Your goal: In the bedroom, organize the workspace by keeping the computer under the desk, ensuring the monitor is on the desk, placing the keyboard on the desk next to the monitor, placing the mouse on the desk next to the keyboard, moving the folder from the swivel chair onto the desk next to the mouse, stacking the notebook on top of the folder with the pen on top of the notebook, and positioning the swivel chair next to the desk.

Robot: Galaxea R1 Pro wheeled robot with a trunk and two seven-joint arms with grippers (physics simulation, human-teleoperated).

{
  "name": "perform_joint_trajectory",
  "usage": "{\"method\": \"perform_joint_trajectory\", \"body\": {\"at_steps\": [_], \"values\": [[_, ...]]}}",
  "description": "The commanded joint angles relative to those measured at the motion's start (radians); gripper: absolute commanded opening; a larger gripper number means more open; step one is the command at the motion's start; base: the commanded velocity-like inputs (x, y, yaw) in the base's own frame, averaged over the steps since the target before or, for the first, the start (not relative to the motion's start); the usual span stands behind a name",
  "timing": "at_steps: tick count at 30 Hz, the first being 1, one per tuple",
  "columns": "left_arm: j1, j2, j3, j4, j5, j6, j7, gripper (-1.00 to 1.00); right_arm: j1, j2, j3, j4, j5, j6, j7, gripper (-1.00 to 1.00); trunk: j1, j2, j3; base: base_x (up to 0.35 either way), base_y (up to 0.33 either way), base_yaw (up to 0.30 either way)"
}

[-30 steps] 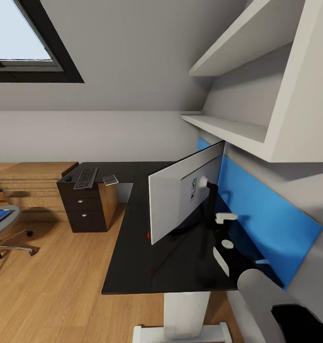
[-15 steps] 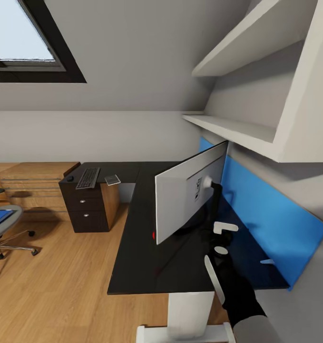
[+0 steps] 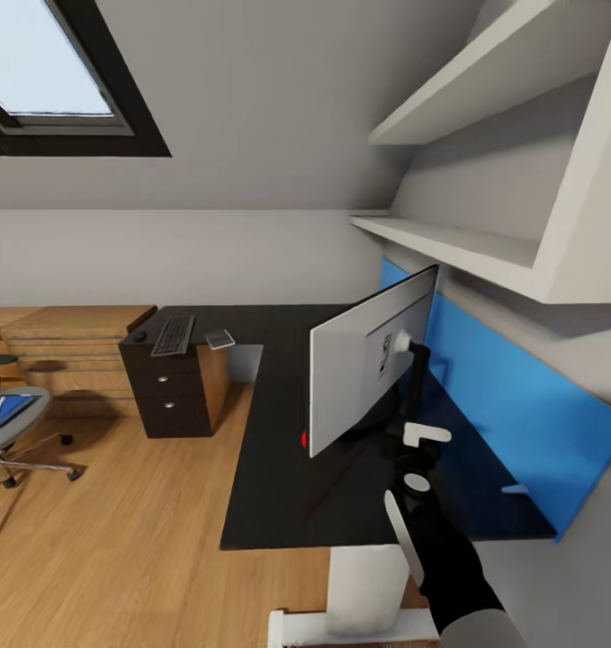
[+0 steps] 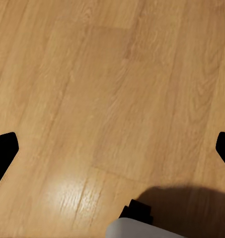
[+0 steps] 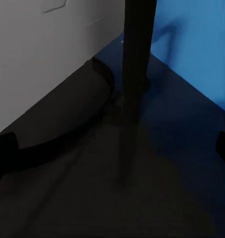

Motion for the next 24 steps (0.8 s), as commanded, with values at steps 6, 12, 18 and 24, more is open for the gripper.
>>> {"method": "perform_joint_trajectory", "body": {"at_steps": [6, 12, 18, 24], "values": [[-0.001, 0.003, -0.009, 0.0, 0.008, -0.003, 0.004, 1.0, 0.001, -0.002, -0.006, -0.003, -0.001, -0.026, -0.007, 1.0, 0.0, -0.001, -0.001, -0.227, 0.205, 0.0], [-0.001, 0.004, -0.009, 0.0, 0.008, -0.003, 0.004, 1.0, 0.007, -0.002, -0.004, -0.01, -0.002, -0.043, -0.007, 1.0, 0.0, -0.001, -0.001, -0.242, 0.232, 0.0], [-0.001, 0.003, -0.009, 0.0, 0.008, -0.003, 0.004, 1.0, 0.033, -0.002, 0.016, -0.041, -0.001, -0.046, -0.008, 1.0, 0.0, -0.001, -0.001, -0.121, 0.28, 0.0], [-0.001, 0.002, -0.009, 0.0, 0.008, -0.003, 0.003, 1.0, 0.058, -0.002, 0.05, -0.075, 0.0, -0.055, -0.009, 1.0, 0.0, -0.001, -0.001, 0.176, 0.269, 0.0]]}}
